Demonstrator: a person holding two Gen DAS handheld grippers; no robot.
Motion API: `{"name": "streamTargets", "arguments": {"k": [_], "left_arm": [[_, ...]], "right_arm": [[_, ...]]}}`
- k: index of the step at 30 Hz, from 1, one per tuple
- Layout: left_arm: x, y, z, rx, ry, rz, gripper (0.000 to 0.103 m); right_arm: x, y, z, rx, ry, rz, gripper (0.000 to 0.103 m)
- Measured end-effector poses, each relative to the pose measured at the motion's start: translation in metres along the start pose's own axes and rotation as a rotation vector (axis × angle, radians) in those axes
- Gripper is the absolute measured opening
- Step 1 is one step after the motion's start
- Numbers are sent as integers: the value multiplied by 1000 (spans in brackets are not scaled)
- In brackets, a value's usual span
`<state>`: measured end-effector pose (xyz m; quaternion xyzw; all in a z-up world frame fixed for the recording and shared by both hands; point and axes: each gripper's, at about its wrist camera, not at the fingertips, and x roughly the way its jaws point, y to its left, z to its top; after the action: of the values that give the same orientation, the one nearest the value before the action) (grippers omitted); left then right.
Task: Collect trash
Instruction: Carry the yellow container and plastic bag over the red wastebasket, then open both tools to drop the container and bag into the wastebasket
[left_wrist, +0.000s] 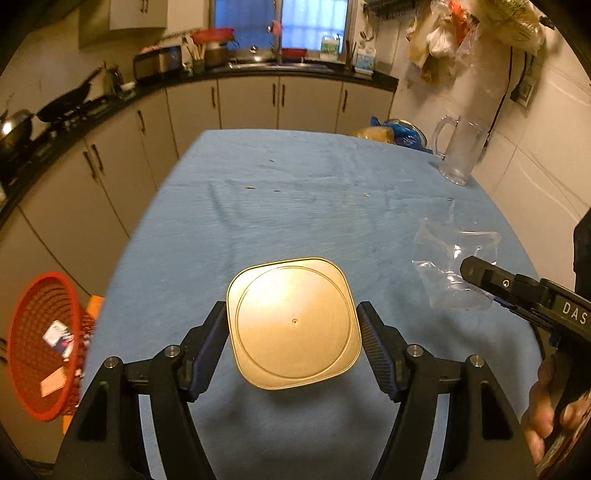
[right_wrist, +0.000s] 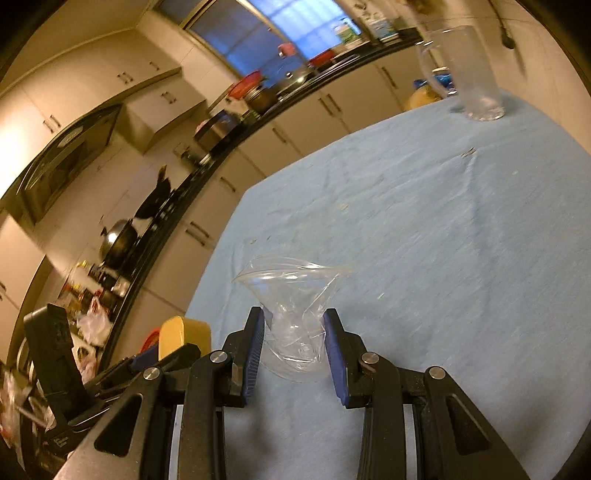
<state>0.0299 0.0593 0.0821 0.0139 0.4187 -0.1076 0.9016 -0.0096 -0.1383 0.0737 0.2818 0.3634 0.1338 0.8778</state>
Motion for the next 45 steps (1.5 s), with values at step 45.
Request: {"name": "streamTargets", "arguments": {"k": [45], "left_arm": [[-70,326,-102,-359,-53,163,69]], "right_arm": [[210,298,-82,-346,392,218,36]]}}
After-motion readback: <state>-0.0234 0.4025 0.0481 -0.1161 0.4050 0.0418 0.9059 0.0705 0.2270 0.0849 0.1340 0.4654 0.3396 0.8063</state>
